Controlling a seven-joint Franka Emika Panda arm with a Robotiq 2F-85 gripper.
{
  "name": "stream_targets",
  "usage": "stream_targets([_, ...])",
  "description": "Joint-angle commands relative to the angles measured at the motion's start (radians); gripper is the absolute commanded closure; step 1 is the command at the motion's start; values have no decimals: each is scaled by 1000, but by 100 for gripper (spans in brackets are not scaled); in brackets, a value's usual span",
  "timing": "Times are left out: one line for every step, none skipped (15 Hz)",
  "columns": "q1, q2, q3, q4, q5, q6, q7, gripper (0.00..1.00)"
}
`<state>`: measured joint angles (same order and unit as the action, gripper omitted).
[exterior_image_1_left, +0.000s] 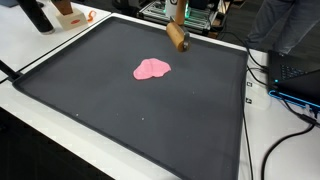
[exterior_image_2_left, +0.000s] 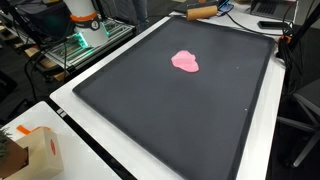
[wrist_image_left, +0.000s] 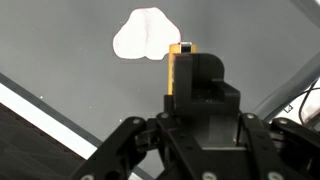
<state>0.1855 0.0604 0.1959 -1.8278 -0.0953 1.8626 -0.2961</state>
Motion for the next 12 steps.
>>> stream_targets([1,1,-1,3,0,-3,1,52])
stream_targets([1,1,-1,3,0,-3,1,52])
stream_targets([1,1,-1,3,0,-3,1,52])
stream_targets([1,1,-1,3,0,-3,1,77])
stream_targets([10,13,2,27,-24,-18,92,77])
stream_targets([18,24,5,49,-43,-35,179,77])
stream_targets([27,34,8,65,-57,-38,243,77])
stream_targets([41,50,14,93,-82,-54,326,77])
stream_targets([54,66,19,116,-106,-62,399,77])
stream_targets([70,87,24,150,-131,-88,474,77])
stream_targets([88,106,29,178,-156,-112,548,77])
stream_targets([108,132,33,212,-180,-144,619,77])
